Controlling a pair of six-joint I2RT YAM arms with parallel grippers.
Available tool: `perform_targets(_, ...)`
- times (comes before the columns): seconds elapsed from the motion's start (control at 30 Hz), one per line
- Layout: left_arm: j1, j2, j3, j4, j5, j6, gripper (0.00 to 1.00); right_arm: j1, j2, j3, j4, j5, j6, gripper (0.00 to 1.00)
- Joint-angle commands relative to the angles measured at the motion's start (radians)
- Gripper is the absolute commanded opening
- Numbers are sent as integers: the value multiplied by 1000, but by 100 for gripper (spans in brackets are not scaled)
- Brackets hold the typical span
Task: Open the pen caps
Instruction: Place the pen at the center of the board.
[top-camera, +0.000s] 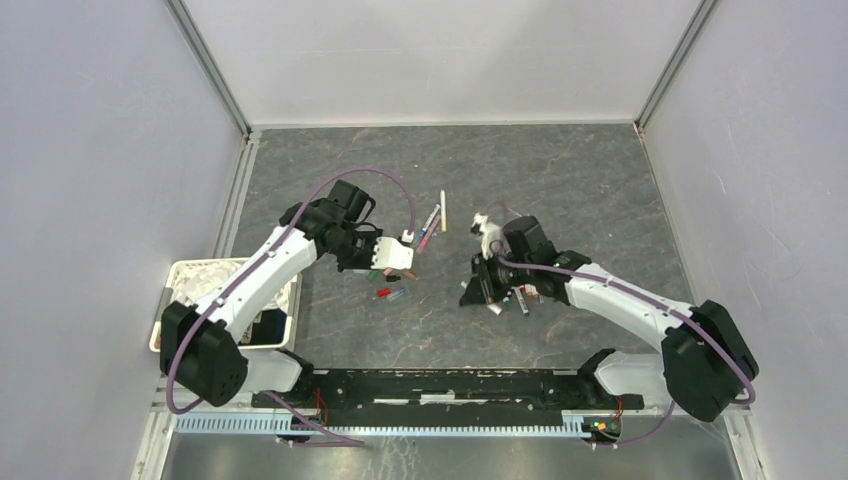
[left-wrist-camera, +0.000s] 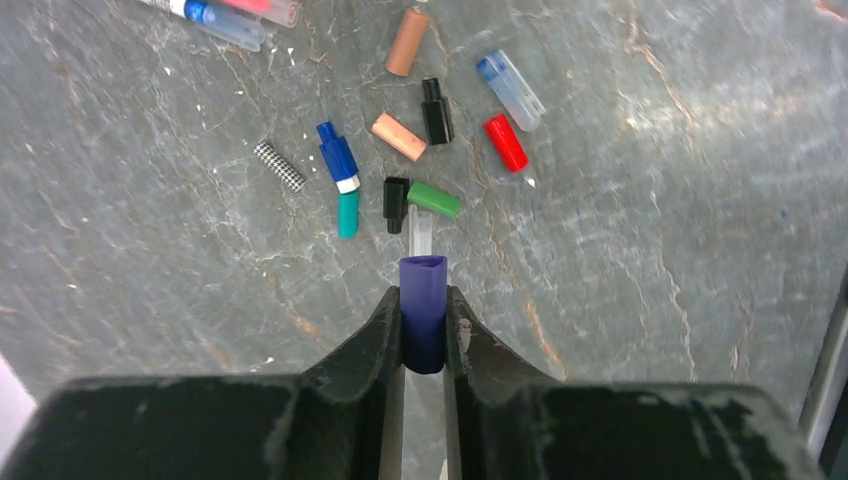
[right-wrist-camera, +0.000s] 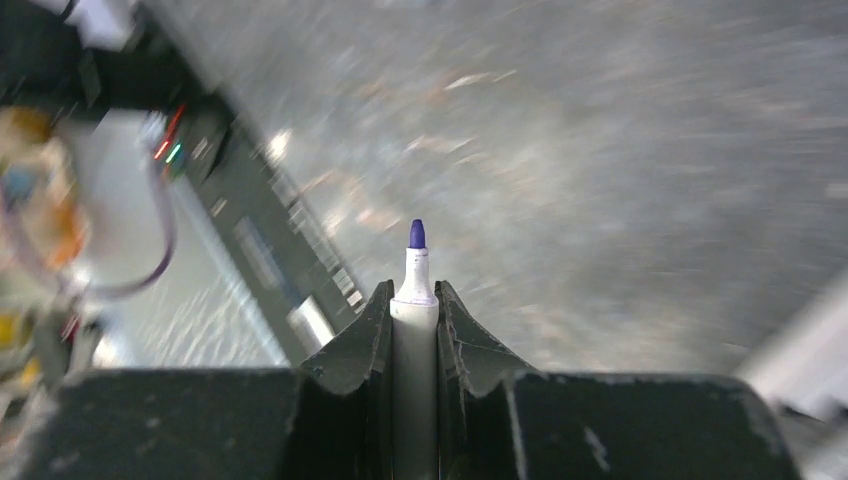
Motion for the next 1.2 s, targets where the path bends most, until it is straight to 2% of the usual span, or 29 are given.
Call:
perform_targets(0.0,-5,62,-65,236,18,-228,2,-82,-75,54,-20,438,4,0)
perform_targets(0.17,-32,159,-109,407,-33,-319,2,-131,-122,51,-11,752,4,0)
perform_targets(0.33,-57,252,-110,463,-56,-370,5,-181,-96,22,18,887,-6,0)
perform_targets(0.5,-58,273,-157,497,-105,-375,14,-190,-41,-14,94,923,-10,0)
perform_targets(0.77,-58,228,-89,444,-91,-482,39,-190,54,-54,200,965,-24,0)
perform_targets(0.83,-57,212,-35,409,-83,-522,46,-189,74,-63,221,976,-33,0)
perform_targets(0.87,-57,205,-12,388,-78,-541,58,-189,83,-68,221,978,-34,0)
perform_targets(0.9,-57,197,11,366,-73,-562,63,-190,90,-71,221,981,-33,0)
perform_targets(0.97,-57,176,52,331,-70,-592,68,-190,102,-76,259,977,-33,1)
perform_targets(1.17,-53,103,170,260,-109,-672,74,-189,140,-73,269,974,-14,20)
